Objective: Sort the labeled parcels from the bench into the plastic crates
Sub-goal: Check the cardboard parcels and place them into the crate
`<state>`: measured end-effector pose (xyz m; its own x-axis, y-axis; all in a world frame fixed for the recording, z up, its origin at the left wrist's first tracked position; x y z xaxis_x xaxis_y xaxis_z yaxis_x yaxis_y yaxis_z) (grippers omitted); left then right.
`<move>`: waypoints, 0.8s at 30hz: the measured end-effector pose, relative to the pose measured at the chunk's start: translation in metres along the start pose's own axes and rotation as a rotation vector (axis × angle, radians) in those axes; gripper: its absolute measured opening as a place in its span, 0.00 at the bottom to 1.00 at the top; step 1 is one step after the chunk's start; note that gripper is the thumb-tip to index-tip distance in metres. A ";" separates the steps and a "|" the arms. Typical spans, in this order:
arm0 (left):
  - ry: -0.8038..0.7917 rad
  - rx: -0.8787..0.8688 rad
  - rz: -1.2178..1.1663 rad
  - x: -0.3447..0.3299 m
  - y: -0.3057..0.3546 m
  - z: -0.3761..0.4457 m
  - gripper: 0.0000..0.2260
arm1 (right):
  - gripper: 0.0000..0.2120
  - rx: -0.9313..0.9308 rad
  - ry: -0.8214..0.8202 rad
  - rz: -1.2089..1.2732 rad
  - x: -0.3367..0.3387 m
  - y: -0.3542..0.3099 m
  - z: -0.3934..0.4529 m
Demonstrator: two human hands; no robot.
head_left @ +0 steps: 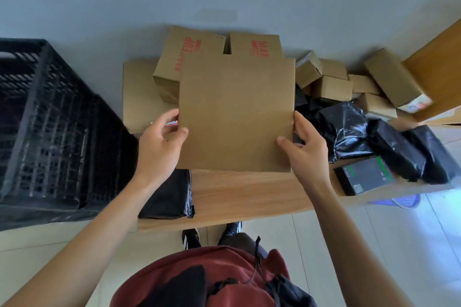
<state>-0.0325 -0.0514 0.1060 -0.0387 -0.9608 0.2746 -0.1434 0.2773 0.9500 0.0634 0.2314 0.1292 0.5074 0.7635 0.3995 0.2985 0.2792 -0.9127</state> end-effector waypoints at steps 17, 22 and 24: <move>0.102 -0.039 -0.164 0.010 0.052 0.032 0.18 | 0.23 0.104 0.017 0.180 -0.004 -0.061 0.041; 0.153 -0.105 -0.316 0.008 0.061 0.036 0.07 | 0.17 0.062 -0.053 0.340 0.011 -0.070 0.056; 0.161 -0.131 -0.393 0.006 0.065 0.039 0.05 | 0.20 0.039 -0.122 0.367 0.015 -0.080 0.061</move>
<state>-0.0803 -0.0397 0.1634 0.1501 -0.9835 -0.1012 0.0102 -0.1008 0.9949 -0.0019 0.2564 0.2028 0.4741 0.8798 0.0349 0.0829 -0.0051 -0.9965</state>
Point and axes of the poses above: each hand's wrist, its own z-axis towards the middle knuckle, its own x-axis out of the back of the hand, y = z × x, the point moved 3 cm from there along z, towards the middle knuckle, and after that the axes turned 4 degrees about y, right-handed, at the moved point
